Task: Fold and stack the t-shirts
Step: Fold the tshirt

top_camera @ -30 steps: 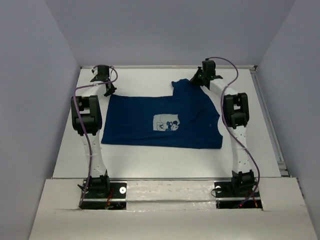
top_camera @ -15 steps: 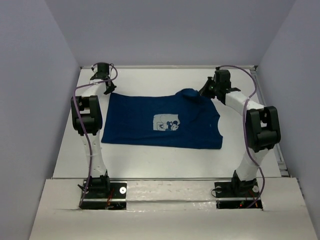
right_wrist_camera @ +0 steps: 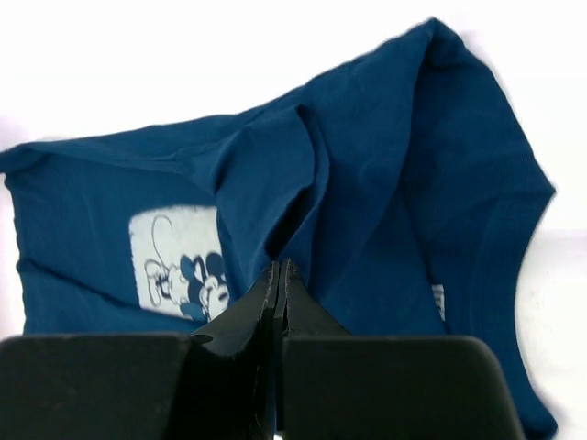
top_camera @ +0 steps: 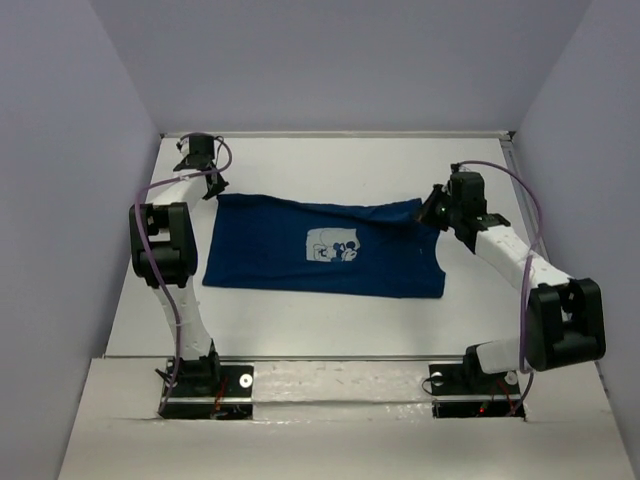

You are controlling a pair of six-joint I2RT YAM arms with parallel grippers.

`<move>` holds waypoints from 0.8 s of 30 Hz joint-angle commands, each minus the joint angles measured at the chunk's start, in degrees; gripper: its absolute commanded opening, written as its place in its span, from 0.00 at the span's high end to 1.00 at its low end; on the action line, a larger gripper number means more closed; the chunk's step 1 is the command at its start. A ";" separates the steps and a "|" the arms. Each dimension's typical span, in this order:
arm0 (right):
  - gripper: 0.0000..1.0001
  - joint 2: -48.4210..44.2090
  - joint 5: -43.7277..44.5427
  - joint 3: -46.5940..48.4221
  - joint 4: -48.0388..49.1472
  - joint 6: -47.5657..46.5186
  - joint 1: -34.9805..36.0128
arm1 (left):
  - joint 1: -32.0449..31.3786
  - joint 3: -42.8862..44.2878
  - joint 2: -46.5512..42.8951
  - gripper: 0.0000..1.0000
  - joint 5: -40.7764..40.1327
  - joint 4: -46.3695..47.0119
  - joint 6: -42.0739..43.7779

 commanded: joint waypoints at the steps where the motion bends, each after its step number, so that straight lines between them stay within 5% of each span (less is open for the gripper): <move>1: 1.00 -5.57 0.77 -5.60 -4.25 0.35 -0.11 | 0.02 -0.85 -3.24 1.00 -0.96 1.67 -0.09; 14: 0.94 -15.07 2.89 -16.77 -12.25 3.86 -0.11 | 0.02 -9.72 -10.09 1.00 1.23 5.19 -1.50; 24: 0.72 -14.45 2.09 -22.66 -11.82 8.00 -0.11 | 0.02 -20.00 -15.01 1.00 0.01 7.21 -2.64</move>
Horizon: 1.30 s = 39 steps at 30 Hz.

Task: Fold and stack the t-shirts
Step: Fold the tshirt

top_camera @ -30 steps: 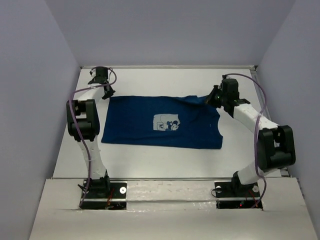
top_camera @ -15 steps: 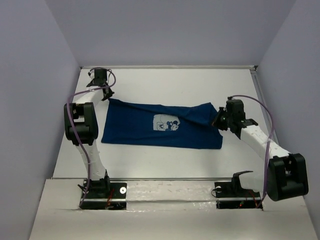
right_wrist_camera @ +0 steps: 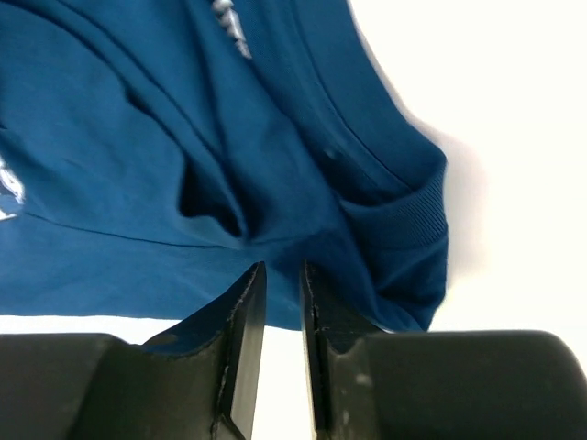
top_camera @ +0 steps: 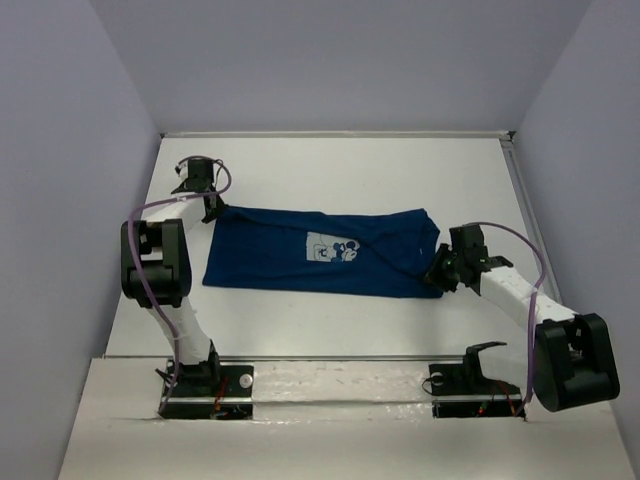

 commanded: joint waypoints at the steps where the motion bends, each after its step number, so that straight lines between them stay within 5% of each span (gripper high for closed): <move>1: 0.72 -1.01 0.17 -0.57 0.10 1.10 -0.11 | 0.02 -3.90 -5.32 1.00 -0.87 1.94 -0.57; 5: 0.71 -3.46 0.09 -0.04 -0.61 -0.48 -0.11 | 0.02 -4.26 -6.11 1.00 -1.05 1.77 -0.56; 8: 0.62 -4.36 -2.11 0.83 2.29 -3.37 -0.11 | 0.02 -3.82 -6.46 1.00 -1.48 1.07 -0.04; 25: 0.49 15.84 -3.17 22.37 8.53 -10.69 4.55 | 0.90 -4.08 -10.60 1.00 -12.47 -0.60 4.09; 29: 0.46 21.81 -0.81 25.88 8.63 -10.95 5.07 | 1.42 -6.97 -9.45 0.91 -13.44 -1.40 3.57; 33: 0.41 25.78 0.43 28.70 9.06 -11.74 5.07 | 1.42 -9.18 -10.33 0.65 -12.82 -1.48 3.13; 39: 0.41 29.83 -0.36 32.73 8.80 -12.27 7.70 | 1.42 -8.56 -15.24 0.64 -11.07 -2.36 2.78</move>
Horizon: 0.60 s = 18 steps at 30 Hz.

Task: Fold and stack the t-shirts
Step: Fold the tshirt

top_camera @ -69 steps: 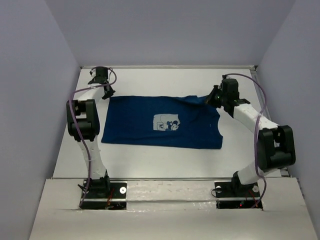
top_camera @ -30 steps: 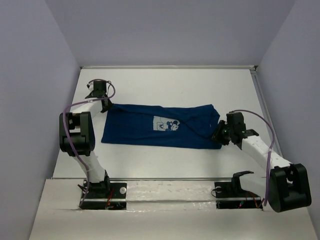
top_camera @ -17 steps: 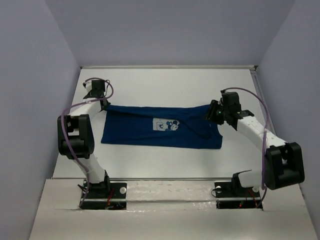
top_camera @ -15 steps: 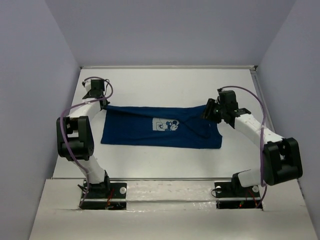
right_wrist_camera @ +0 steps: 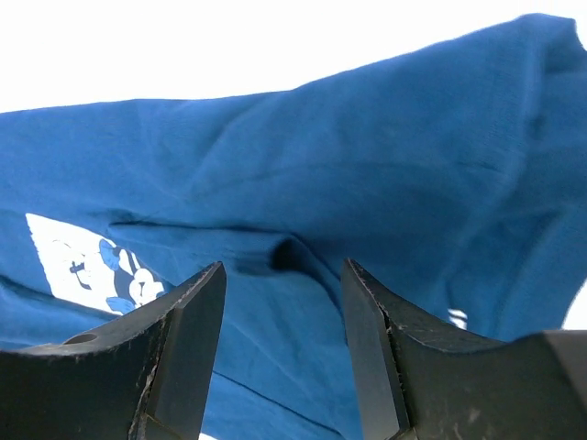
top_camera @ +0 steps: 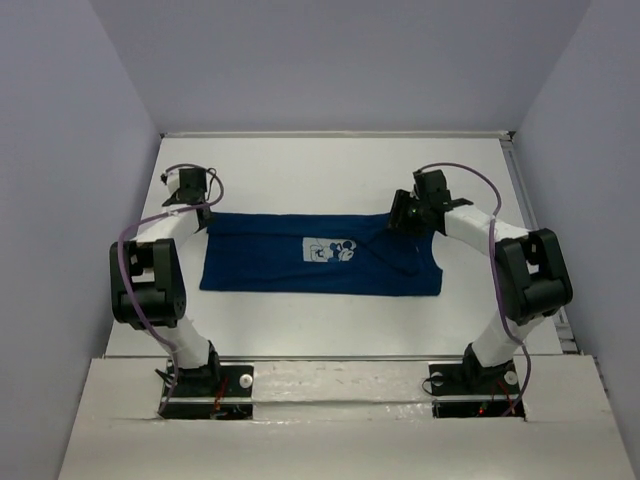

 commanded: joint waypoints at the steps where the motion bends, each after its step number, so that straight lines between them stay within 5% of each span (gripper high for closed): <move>1: 0.41 1.75 0.95 4.66 2.11 -1.32 2.94 | 0.18 0.49 -7.81 0.64 1.82 -0.18 -0.81; 12: 0.51 6.06 7.80 6.33 -1.76 -0.53 4.18 | -0.35 -5.49 -16.35 0.65 12.12 1.76 -4.50; 18: 0.93 2.29 11.04 3.78 -3.06 0.44 7.60 | -0.88 -5.49 -18.02 0.67 15.63 2.20 -5.38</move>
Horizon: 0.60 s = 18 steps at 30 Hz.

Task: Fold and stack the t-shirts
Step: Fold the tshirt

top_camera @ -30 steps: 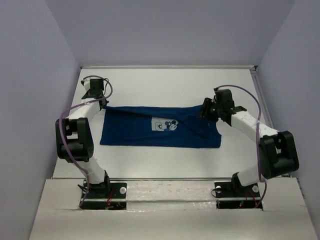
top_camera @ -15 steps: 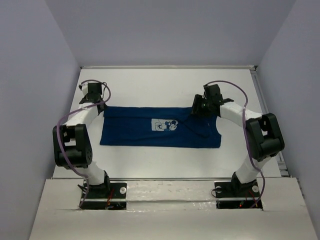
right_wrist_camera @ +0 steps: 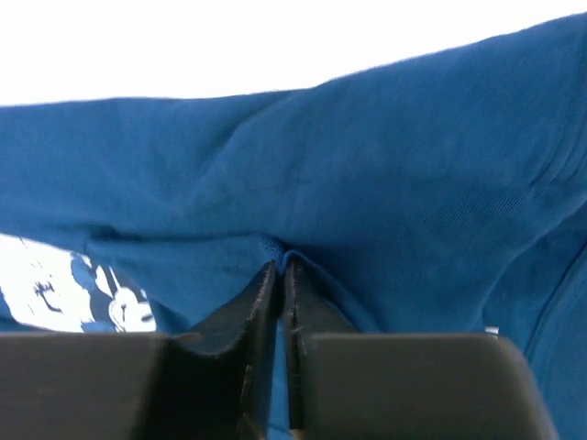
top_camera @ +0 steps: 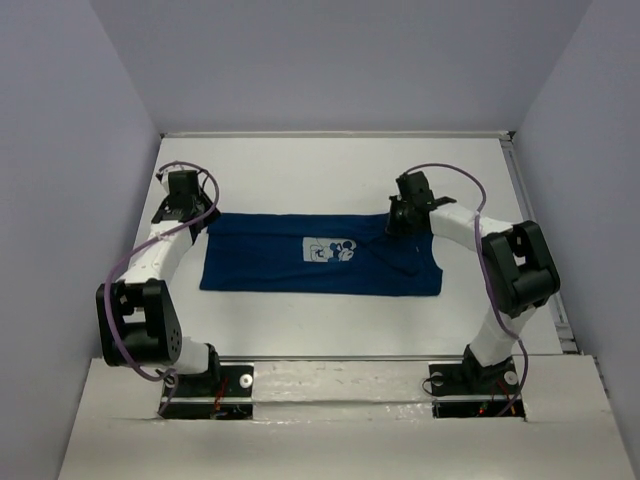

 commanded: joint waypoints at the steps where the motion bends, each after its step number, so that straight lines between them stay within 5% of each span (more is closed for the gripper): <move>1: 0.95 -5.23 4.70 -1.05 -2.11 0.40 3.49 | -1.09 -0.09 -3.36 0.67 3.94 1.30 -1.77; 8: 1.00 -12.71 6.28 -7.11 -5.81 4.70 7.53 | -3.82 -0.27 -3.18 0.68 5.27 2.44 -3.10; 18: 0.90 -17.81 3.75 -15.02 -7.04 13.30 13.95 | -6.55 0.34 -0.99 0.69 6.58 3.67 -3.89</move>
